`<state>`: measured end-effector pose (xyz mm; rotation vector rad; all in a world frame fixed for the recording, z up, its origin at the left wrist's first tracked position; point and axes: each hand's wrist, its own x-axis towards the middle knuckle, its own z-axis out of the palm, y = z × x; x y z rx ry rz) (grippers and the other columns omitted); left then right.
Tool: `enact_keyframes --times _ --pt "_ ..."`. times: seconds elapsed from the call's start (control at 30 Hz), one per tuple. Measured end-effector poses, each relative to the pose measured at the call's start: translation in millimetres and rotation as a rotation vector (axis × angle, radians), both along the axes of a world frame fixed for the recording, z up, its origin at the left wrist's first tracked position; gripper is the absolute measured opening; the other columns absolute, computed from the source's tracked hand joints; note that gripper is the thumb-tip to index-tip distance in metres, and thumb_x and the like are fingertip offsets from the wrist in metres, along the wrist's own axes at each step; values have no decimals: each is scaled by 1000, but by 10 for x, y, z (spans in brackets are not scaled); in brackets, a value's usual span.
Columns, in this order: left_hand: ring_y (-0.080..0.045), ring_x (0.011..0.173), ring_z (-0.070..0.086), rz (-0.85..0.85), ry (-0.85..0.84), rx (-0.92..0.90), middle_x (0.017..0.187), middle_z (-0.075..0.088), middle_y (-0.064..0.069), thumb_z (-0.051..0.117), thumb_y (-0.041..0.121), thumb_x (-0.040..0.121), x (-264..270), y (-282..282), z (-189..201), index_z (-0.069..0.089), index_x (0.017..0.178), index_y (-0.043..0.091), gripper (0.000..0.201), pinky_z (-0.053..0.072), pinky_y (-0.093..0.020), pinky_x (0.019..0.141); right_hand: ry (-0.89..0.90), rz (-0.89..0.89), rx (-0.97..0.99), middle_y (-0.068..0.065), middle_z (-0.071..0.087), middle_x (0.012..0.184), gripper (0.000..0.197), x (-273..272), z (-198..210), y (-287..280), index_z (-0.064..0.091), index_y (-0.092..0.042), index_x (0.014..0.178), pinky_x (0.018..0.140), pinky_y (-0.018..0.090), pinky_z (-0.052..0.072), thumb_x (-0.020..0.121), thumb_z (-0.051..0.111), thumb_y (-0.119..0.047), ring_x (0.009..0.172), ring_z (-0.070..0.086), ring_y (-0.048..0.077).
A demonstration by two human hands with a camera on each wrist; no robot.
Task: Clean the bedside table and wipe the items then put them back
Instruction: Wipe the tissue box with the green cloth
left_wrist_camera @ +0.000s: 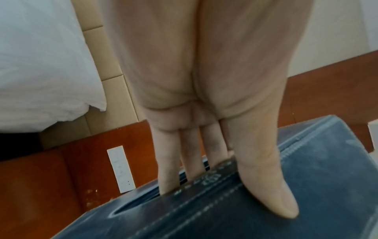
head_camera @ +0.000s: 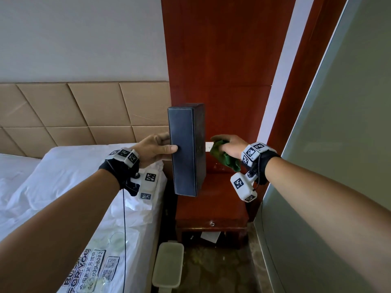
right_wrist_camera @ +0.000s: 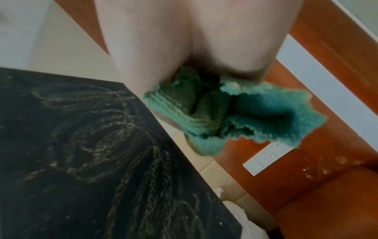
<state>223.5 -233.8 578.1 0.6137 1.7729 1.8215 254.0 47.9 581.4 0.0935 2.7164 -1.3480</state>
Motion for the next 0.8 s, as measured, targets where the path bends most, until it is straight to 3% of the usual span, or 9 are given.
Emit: enact_keyframes --times 0.1,0.23,0.33,0.37,0.47,0.57,0.67,0.73,0.8 --pt "-20 112 66 -31 -37 37 120 70 -4 94 33 60 -5 26 -2 59 127 13 78 56 -34 86 -61 31 -47 -2 72 100 52 -34 15 -36 66 -36 120 84 34 56 84 54 0 89 68 20" --pt "-21 108 67 12 -85 72 119 69 -7 87 31 72 -36 60 -13 56 130 9 70 57 -35 84 -134 2 -10 8 72 96 39 -56 35 -75 73 -22 107 71 29 49 80 55 -1 82 63 24" --pt "-22 104 64 147 -149 40 115 67 -6 57 19 98 -79 132 -12 54 131 9 34 57 -35 84 -200 -77 79 17 69 104 22 -72 -6 -109 71 -5 92 67 29 44 74 60 -8 81 59 27" --pt "-23 105 63 192 -186 15 116 67 -7 52 22 101 -95 156 -18 54 130 10 32 56 -36 84 -231 -85 99 17 67 102 17 -79 -27 -136 68 -3 89 64 28 42 75 61 -9 80 58 27" --pt "-28 120 61 170 -277 -47 130 64 -13 59 45 93 -110 221 -50 54 134 9 55 56 -40 88 -297 -83 123 15 61 100 17 -107 -94 -215 65 -2 96 60 27 40 81 60 -10 85 56 27" --pt "-27 122 61 170 -285 -84 131 64 -11 64 47 87 -91 268 -61 53 137 9 64 56 -40 92 -310 -71 163 16 63 115 34 -154 -169 -229 65 -1 113 64 29 42 82 62 -16 95 58 29" --pt "-28 120 62 237 -243 -141 127 67 -12 75 52 80 -135 283 -64 55 134 5 74 47 -44 105 -307 -70 185 14 61 117 39 -175 -191 -227 63 -3 118 71 31 42 84 62 -20 101 58 29" --pt "-28 117 63 271 -219 -182 123 68 -13 73 51 82 -159 310 -60 58 130 3 70 47 -45 106 -295 -69 190 13 59 115 41 -169 -179 -230 60 -2 121 74 32 41 86 61 -21 99 56 28" --pt "-26 107 67 327 -214 -180 118 70 -13 69 44 88 -170 337 -53 60 124 2 57 54 -39 94 -282 -62 200 12 58 112 36 -158 -166 -228 60 -2 119 74 31 41 87 60 -20 98 54 27"
